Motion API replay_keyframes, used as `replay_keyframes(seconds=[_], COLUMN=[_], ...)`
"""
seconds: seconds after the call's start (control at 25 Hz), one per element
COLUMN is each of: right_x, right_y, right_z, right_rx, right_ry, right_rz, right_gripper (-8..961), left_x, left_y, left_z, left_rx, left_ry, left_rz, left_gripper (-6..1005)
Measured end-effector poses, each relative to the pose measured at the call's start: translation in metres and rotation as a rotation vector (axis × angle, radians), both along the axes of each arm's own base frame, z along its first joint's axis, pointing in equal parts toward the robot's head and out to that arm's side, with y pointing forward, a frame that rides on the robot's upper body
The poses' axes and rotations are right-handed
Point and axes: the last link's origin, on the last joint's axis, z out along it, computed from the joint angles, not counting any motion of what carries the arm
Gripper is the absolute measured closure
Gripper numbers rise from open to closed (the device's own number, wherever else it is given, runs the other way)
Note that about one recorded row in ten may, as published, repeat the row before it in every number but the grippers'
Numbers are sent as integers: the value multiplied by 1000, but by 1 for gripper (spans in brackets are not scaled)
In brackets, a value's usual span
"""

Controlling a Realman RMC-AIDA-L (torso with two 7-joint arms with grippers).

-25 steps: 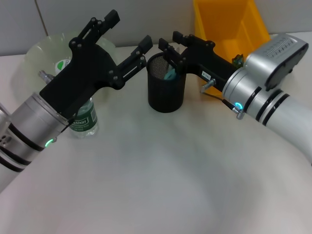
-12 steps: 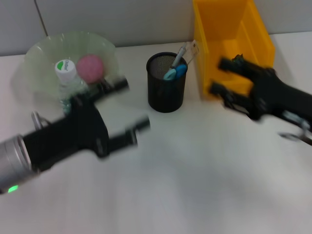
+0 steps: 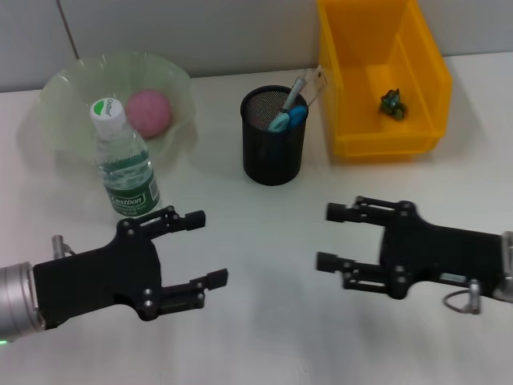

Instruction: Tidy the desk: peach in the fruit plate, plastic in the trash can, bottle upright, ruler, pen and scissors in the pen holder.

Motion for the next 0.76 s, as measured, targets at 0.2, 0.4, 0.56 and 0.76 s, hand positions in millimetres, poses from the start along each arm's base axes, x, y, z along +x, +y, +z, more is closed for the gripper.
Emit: replay_keyframes(seconds=[0.2, 0.4, 0.56, 0.76], right_x=[-7, -8, -7, -5], right_y=[10, 12, 12, 13], right_z=[-14, -15, -14, -12], right_rx=[-26, -28, -22, -22], right_ry=[-28, -32, -34, -25], right_rz=[1, 4, -5, -30], right_gripper=[224, 179, 165, 158], left_x=[-5, -8, -9, -10], left_y=[-2, -3, -3, -3], left_z=[3, 3, 2, 2], left_rx=[5, -3, -4, -10], left_ry=[1, 8, 11, 10], left_rz=[24, 34, 40, 49], left_gripper=[198, 198, 198, 198])
